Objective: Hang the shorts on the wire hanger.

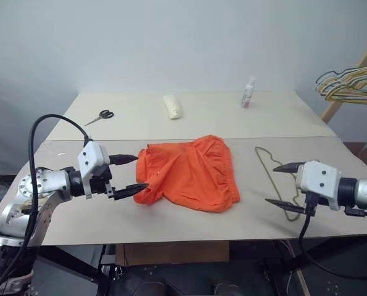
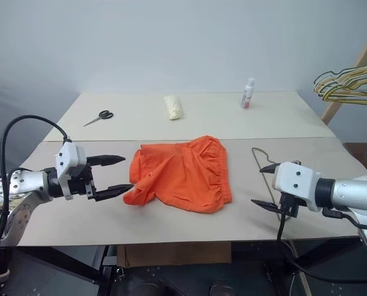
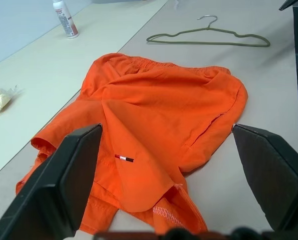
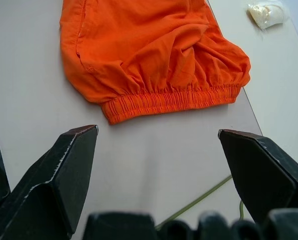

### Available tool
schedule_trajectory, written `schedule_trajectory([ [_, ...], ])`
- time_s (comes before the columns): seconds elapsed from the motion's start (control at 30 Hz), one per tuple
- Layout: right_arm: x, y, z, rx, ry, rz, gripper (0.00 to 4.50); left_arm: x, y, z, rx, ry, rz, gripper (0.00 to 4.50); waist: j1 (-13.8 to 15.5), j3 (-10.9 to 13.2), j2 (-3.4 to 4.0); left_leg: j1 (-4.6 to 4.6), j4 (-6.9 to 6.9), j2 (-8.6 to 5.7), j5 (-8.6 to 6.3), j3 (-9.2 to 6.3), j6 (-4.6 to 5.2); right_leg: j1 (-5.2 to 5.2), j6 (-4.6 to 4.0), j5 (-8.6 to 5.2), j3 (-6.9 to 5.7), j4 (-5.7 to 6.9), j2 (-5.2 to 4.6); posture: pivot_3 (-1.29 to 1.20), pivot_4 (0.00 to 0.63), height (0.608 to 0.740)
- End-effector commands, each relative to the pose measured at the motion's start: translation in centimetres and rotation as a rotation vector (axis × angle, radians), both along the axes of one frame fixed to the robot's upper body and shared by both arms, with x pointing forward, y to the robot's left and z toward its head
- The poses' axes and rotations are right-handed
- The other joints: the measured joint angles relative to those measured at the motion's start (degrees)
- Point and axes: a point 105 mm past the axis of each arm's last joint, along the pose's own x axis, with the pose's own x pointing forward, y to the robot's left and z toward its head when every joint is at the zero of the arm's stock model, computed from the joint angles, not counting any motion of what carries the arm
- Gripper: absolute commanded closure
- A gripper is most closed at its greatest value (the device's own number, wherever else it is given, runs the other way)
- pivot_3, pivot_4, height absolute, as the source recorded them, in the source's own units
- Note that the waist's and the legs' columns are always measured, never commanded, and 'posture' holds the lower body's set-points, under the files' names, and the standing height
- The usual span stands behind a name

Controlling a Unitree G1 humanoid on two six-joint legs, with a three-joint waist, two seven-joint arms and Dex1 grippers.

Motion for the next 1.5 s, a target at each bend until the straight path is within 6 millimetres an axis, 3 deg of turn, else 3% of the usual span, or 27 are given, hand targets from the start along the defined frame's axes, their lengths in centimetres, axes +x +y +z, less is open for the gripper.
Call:
schedule_trajectory([
  [0.03,0.2,0.3,1.0,-0.002,-0.05,0.026,0.02,-0.2,-0.5,1.2,-0.007,-0.044,-0.024,0.0,0.03,0.0,-0.01,0.0,0.0,0.0,0.0,0.0,0.0,0.0,0.0,0.0,0.0,0.0,0.0,0.09,0.0,0.74],
  [0.53,0.6,0.3,0.8,-0.019,-0.064,0.029,0.02,-0.1,-0.7,0.9,0.022,-0.065,-0.016,0.0,0.12,-0.01,-0.05,0.02,0.0,0.0,0.0,0.0,0.0,0.03,0.0,0.0,0.0,0.0,0.0,0.08,0.0,0.74],
  [0.77,1.3,0.9,1.4,-0.043,-0.132,0.075,0.02,-0.1,-0.4,-0.3,0.08,-0.031,-0.019,0.0,-0.26,-0.01,-0.05,0.09,-0.02,0.01,0.0,0.02,0.0,0.07,-0.02,-0.01,0.0,-0.01,0.02,0.04,0.0,0.74],
  [0.93,1.4,2.8,-0.8,-0.14,-0.169,0.171,0.02,-0.5,0.2,-1.7,0.157,0.038,-0.061,0.0,-0.52,-0.01,-0.05,0.12,-0.02,0.02,0.0,0.06,0.0,0.09,-0.03,-0.01,0.0,0.0,0.03,0.01,0.0,0.74],
  [1.13,3.2,5.4,-4.7,-0.247,-0.228,0.273,0.02,-0.1,1.9,-2.6,0.263,0.077,-0.076,0.0,-2.14,0.04,-0.14,0.64,-0.1,0.03,0.0,0.14,-0.01,0.58,-0.09,-0.07,0.01,-0.03,0.09,0.0,0.0,0.74],
  [1.3,5.5,5.8,-7.0,-0.321,-0.251,0.281,0.02,-0.6,4.0,-2.6,0.32,0.1,-0.051,0.0,-2.91,0.06,-0.17,0.63,-0.12,0.04,0.0,0.11,-0.02,0.52,-0.1,-0.07,0.01,0.0,0.11,0.04,0.0,0.74],
  [1.5,5.8,6.3,-9.1,-0.335,-0.205,0.339,0.02,-1.8,5.5,-3.0,0.342,0.139,-0.023,0.0,-2.87,0.07,-0.17,0.61,-0.15,0.07,0.0,0.06,-0.02,0.47,-0.14,-0.09,0.0,0.04,0.1,0.07,0.0,0.74],
])
